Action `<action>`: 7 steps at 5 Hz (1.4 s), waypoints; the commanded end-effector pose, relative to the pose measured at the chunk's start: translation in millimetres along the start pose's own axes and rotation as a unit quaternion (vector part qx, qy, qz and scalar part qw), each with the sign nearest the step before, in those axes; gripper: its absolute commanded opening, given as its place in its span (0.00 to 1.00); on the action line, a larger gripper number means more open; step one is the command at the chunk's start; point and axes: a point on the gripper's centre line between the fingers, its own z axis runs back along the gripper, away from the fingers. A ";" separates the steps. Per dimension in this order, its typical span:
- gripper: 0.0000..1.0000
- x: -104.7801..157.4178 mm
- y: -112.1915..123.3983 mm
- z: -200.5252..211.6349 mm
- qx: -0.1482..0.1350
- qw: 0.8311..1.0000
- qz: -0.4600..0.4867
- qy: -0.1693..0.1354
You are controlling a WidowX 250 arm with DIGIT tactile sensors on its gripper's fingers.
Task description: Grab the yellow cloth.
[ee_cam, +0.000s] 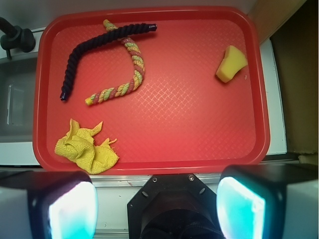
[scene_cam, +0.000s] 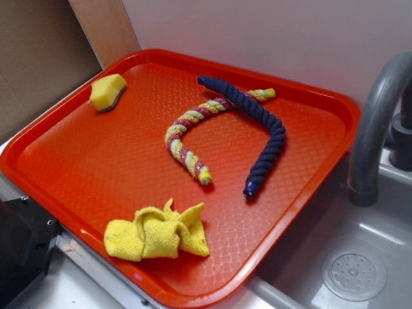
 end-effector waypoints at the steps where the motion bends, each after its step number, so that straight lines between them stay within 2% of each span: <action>1: 1.00 0.0 0.0 0.0 0.000 1.000 0.000 0.000; 2: 1.00 34.3 21.4 -53.7 0.020 0.999 -0.006 0.038; 3: 1.00 39.1 1.4 -104.7 0.014 0.999 -0.023 0.029; 4: 1.00 21.4 -31.8 -133.8 -0.085 0.995 -0.050 0.026; 5: 1.00 1.0 -72.1 -142.9 -0.160 0.980 -0.111 0.045; 6: 1.00 -8.6 -98.3 -148.0 -0.190 0.968 -0.154 0.054; 7: 1.00 -8.5 -113.2 -164.5 -0.173 0.960 -0.220 0.026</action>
